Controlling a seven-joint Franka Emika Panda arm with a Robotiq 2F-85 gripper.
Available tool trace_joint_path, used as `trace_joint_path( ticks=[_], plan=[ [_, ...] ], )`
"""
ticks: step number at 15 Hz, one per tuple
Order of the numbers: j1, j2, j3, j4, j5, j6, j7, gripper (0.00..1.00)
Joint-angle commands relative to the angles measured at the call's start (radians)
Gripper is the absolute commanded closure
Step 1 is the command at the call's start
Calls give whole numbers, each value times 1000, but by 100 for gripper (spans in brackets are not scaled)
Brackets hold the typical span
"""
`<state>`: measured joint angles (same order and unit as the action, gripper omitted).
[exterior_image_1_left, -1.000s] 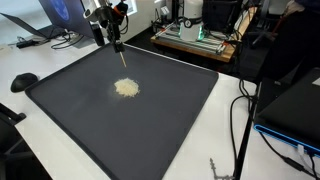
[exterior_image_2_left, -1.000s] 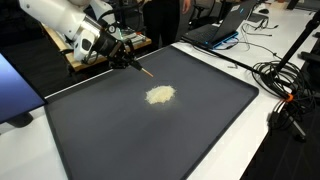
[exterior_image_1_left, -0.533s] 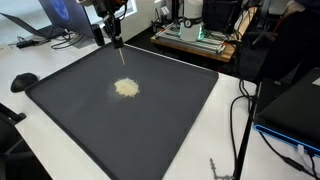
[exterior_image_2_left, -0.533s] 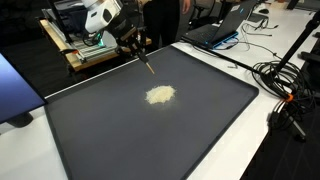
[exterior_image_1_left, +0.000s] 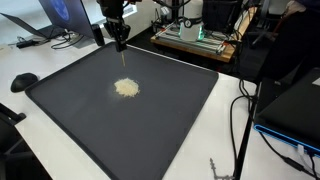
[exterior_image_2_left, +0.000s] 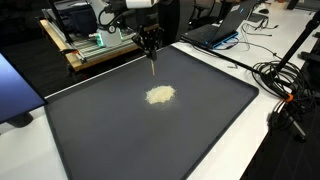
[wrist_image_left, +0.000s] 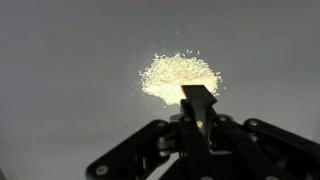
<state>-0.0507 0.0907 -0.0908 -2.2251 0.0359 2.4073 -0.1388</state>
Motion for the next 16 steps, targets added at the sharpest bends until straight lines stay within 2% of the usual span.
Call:
trace_joint_path(
  ticks=[1, 6, 7, 15, 16],
  plan=[
    [34, 43, 26, 91, -176, -97, 134, 97],
    [76, 126, 62, 209, -262, -187, 185, 97],
    [59, 78, 61, 146, -218, -149, 152, 88],
    [71, 125, 66, 193, -234, -160, 161, 88],
    [71, 125, 66, 194, -235, -160, 161, 97]
  ],
)
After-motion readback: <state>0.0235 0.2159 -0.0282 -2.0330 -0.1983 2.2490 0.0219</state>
